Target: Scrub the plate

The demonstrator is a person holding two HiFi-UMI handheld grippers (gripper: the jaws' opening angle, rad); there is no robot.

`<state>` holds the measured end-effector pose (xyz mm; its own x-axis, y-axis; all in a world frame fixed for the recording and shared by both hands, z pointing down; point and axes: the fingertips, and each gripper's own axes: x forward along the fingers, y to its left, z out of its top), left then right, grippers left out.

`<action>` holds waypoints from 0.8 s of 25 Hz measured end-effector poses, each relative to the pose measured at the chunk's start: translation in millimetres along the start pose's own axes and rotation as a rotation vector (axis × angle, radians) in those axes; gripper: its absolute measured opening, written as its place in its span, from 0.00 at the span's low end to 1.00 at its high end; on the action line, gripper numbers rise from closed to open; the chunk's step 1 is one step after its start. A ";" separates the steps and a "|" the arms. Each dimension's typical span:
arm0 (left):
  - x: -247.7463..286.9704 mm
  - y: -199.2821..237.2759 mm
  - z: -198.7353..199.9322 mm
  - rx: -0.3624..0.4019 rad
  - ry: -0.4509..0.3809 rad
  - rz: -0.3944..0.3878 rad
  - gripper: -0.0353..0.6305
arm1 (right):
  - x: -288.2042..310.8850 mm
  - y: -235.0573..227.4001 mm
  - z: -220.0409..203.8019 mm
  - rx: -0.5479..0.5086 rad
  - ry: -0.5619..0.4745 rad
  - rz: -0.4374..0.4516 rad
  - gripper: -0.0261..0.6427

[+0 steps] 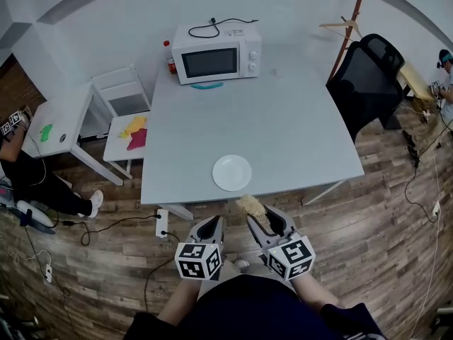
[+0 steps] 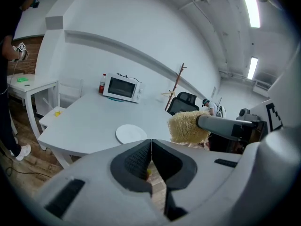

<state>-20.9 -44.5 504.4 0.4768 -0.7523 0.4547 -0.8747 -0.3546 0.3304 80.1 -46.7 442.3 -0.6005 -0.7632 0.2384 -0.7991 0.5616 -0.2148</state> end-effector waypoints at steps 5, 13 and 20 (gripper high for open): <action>11.2 2.8 4.3 0.012 0.029 0.021 0.08 | 9.0 -20.1 1.3 0.016 0.008 0.002 0.31; 46.9 23.6 10.1 0.029 0.080 0.015 0.08 | 37.2 -46.4 -8.5 0.034 0.034 -0.039 0.31; 94.5 53.1 26.6 0.043 0.131 0.005 0.08 | 75.8 -72.1 -9.4 0.026 0.079 -0.069 0.31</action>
<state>-24.7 -149.2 543.0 0.4776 -0.6758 0.5614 -0.8785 -0.3771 0.2934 91.9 -142.1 484.8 -0.5458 -0.7713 0.3273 -0.8379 0.4996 -0.2199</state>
